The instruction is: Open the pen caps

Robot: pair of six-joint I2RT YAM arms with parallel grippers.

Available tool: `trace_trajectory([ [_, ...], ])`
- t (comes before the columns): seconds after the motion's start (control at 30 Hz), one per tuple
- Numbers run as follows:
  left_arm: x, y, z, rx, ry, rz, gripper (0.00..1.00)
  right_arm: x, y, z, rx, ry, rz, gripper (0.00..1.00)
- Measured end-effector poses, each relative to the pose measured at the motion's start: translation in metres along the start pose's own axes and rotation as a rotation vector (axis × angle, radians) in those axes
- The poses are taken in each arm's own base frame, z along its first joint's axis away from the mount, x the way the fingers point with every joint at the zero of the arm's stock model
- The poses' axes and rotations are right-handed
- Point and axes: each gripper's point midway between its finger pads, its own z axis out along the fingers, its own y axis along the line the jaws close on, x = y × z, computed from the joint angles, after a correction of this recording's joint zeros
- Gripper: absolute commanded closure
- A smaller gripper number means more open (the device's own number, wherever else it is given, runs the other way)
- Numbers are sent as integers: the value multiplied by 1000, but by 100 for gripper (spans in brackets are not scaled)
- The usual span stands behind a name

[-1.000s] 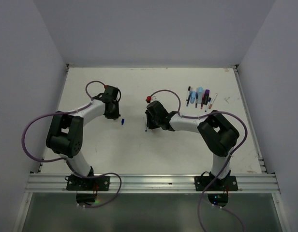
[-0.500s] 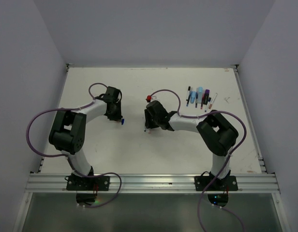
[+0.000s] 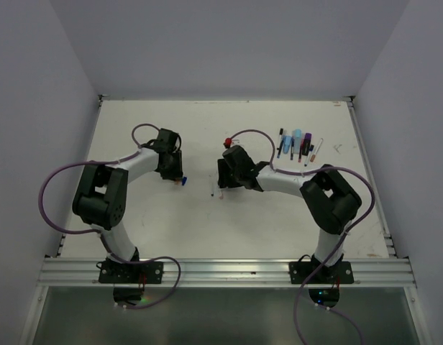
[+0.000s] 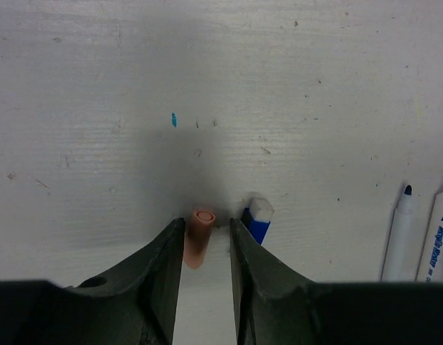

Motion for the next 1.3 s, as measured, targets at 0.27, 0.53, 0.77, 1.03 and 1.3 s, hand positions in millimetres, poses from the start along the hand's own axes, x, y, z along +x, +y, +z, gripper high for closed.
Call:
trace_trajectory([
  [0.27,-14,-1,-27,-6,-69,-33,51,-74,-53,-47,99,-140,108,42],
  [0.53,-55,-4,-98,30,-302,-57,16,-125,-163,-58,327,-203,273,49],
  [0.77,-58,7,-136,32,-444,-42,3,-135,-215,-27,427,-153,315,54],
  [1.03,-38,22,-135,14,-498,24,2,-144,-243,2,466,-115,319,58],
  [1.3,-41,22,-135,18,-534,38,2,-151,-257,21,478,-99,312,62],
])
